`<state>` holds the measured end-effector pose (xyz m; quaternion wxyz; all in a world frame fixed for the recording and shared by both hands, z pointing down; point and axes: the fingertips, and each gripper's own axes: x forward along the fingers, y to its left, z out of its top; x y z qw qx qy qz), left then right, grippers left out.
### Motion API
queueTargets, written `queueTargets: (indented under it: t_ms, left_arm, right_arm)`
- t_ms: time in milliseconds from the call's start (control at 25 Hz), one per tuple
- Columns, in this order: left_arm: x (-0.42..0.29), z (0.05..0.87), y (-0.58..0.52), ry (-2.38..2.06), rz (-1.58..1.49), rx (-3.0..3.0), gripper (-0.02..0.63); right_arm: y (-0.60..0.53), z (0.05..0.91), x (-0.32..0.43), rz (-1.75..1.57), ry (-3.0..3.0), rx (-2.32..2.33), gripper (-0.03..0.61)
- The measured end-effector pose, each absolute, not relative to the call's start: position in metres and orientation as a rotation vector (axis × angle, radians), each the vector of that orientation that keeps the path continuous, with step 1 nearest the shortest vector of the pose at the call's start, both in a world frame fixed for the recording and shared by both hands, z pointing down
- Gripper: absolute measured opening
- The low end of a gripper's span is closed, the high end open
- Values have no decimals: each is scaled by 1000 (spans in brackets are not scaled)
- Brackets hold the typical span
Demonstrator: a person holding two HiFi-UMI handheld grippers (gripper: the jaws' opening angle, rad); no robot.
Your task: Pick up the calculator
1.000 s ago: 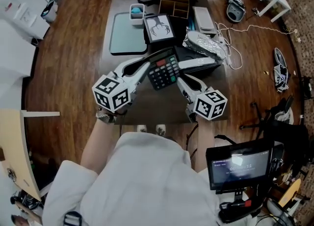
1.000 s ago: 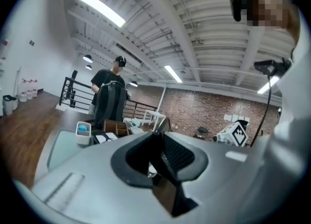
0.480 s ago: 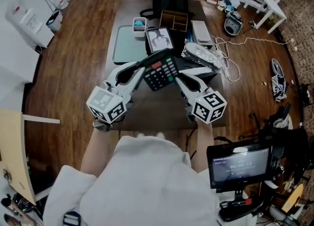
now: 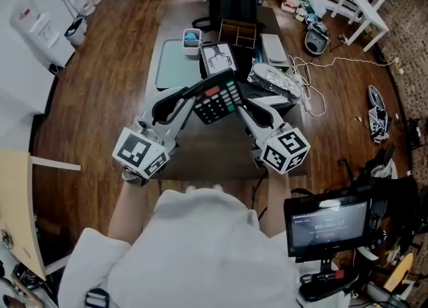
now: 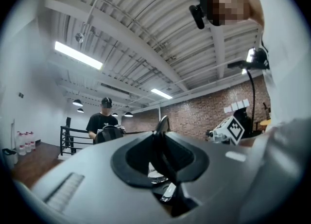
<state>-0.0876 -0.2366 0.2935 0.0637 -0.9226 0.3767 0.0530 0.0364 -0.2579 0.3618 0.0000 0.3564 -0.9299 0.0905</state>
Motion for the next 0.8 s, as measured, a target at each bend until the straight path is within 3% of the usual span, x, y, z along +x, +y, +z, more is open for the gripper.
queueTargets:
  t_ms: [800]
  left_arm:
    - [-117,287,-215,1078,204,-2848,72]
  right_arm:
    - [-226,348,13,186,-2911,1232,97]
